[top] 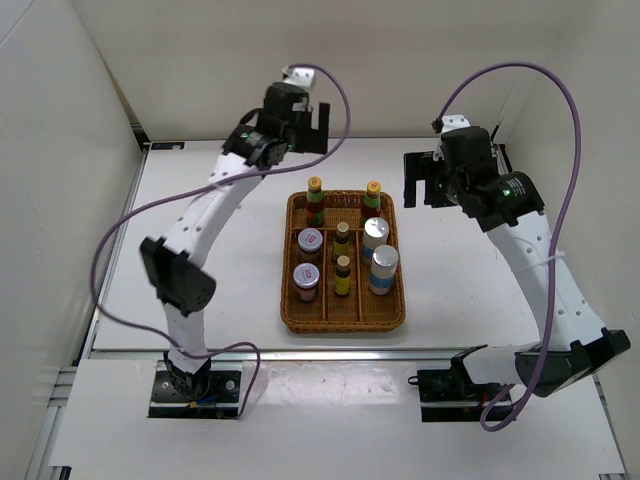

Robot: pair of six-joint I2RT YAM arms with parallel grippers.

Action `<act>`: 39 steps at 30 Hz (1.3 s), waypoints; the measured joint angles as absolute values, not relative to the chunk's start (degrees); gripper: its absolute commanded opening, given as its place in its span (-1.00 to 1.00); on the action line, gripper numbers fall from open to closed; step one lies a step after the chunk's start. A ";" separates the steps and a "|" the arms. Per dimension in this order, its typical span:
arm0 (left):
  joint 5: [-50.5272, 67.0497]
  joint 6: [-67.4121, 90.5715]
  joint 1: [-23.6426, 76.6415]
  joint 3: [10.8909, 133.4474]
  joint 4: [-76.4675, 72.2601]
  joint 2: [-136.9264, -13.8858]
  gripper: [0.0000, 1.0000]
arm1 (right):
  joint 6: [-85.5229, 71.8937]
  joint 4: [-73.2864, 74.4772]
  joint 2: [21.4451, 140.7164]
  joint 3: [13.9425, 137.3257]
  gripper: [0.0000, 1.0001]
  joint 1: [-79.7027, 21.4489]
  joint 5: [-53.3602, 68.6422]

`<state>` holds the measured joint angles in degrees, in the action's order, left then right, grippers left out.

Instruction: Organize the condiment bottles

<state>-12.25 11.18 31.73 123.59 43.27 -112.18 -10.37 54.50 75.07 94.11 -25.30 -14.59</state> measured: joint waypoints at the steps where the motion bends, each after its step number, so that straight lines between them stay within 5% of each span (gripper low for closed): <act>1: -13.43 10.63 31.68 123.13 42.94 -109.19 1.00 | -10.41 54.74 75.24 94.15 1.00 -25.30 -14.98; 6: -20.29 8.38 29.69 108.07 39.38 -87.05 1.00 | -10.48 55.07 73.73 92.99 1.00 -25.30 -14.70; 11: -27.57 6.61 25.91 78.59 34.30 -61.87 1.00 | -10.22 54.30 69.60 88.49 1.00 -25.30 -13.06; 18: -29.54 1.76 25.89 50.68 27.64 -40.60 1.00 | -9.67 53.12 65.76 84.47 1.00 -25.30 -10.44; 39: -42.09 1.76 25.91 34.26 17.56 -21.91 1.00 | -14.24 51.16 52.77 70.89 1.00 -25.30 -21.30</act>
<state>-42.09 1.76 25.91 34.26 17.56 -21.91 -14.24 51.16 52.77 70.89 -25.30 -21.30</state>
